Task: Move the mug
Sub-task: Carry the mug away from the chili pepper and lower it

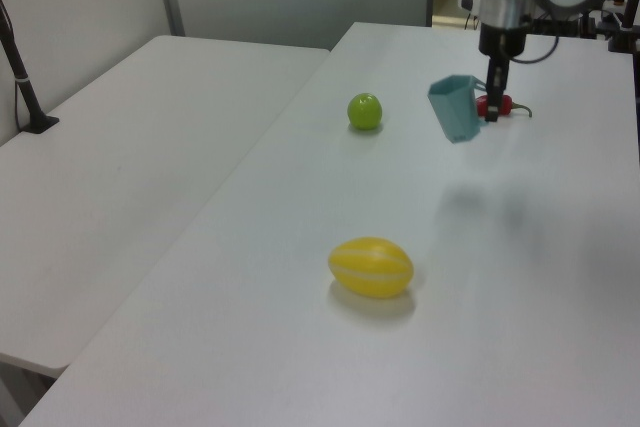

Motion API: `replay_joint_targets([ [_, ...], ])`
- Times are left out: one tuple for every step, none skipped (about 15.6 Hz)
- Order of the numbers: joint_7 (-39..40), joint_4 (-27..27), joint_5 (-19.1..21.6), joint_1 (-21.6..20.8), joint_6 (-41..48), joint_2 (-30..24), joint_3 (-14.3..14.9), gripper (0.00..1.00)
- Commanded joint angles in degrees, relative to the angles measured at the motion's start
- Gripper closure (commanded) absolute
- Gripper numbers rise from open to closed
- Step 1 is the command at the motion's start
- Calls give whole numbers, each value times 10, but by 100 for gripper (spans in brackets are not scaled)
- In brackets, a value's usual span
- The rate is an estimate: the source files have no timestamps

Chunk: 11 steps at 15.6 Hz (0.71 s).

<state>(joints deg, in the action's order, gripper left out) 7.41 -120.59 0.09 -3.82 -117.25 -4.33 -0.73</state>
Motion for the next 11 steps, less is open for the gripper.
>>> replay_joint_targets([
  [30, -67, 11, -3, -22, -29, 1, 99],
  [30, -88, 11, -4, -41, -29, 1, 99],
  [30, -104, 11, -4, -63, -28, 1, 99],
  [30, -118, 11, -4, -82, -25, 2, 99],
  [30, -127, 11, -4, -97, -24, 2, 99],
  [30, -134, 11, -4, -105, -24, 1, 99],
  [30, -139, 11, -4, -111, -23, 2, 99],
  [30, -148, 11, -4, -123, -22, 2, 99],
  [30, -157, 11, -4, -136, -22, 1, 99],
  [30, -165, 11, -5, -146, -22, 1, 99],
  [30, -167, 11, -5, -150, -21, 1, 99],
])
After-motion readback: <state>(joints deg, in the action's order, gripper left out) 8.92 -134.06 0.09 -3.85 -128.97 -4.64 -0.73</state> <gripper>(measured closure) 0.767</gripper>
